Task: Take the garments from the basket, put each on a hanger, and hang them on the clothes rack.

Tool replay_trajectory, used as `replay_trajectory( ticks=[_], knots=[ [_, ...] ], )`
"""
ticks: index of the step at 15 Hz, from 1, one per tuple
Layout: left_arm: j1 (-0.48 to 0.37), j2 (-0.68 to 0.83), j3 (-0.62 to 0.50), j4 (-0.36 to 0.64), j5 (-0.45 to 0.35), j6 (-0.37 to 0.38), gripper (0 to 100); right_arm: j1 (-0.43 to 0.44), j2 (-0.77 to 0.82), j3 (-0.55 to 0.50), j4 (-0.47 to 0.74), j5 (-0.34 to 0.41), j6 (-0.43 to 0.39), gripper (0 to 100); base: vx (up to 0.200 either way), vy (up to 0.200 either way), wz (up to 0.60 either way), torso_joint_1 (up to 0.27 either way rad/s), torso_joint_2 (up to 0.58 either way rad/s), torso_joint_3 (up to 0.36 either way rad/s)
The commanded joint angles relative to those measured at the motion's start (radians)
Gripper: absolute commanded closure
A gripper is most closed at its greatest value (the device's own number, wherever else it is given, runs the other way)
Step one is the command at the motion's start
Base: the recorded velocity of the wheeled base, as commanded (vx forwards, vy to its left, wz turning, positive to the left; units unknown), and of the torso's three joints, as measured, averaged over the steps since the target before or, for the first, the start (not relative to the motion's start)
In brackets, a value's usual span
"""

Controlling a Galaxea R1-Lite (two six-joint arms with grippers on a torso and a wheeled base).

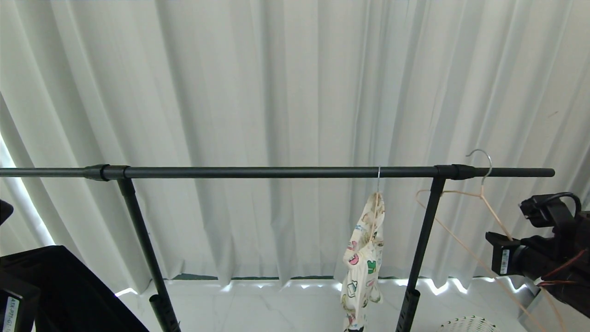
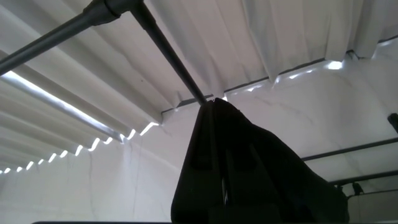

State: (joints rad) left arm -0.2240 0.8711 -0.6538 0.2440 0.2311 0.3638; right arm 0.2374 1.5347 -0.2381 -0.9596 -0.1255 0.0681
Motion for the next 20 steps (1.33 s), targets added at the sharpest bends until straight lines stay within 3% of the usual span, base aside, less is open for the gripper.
replay_trajectory(
  ticks=[1,15,18,20],
  knots=[
    [0.0,0.002,-0.001,0.0,0.001,0.0,100,0.0,-0.034,0.025,-0.001,0.001,-0.002,100,-0.2,0.0,0.0,0.007,0.0,0.002],
    [-0.001,0.002,-0.003,0.0,-0.001,0.0,100,0.025,-0.1,0.06,-0.001,0.032,-0.031,100,-0.2,0.0,0.0,0.001,0.0,0.004],
    [-0.015,-0.003,-0.003,-0.002,-0.003,-0.002,100,0.112,-0.151,0.063,0.009,0.089,-0.034,100,-0.133,0.0,0.0,0.0,0.0,0.003],
    [-0.072,-0.003,-0.006,-0.002,-0.004,-0.002,100,0.238,-0.166,0.062,0.028,0.11,-0.034,100,0.0,0.0,0.0,0.0,0.0,0.0]
  ],
)
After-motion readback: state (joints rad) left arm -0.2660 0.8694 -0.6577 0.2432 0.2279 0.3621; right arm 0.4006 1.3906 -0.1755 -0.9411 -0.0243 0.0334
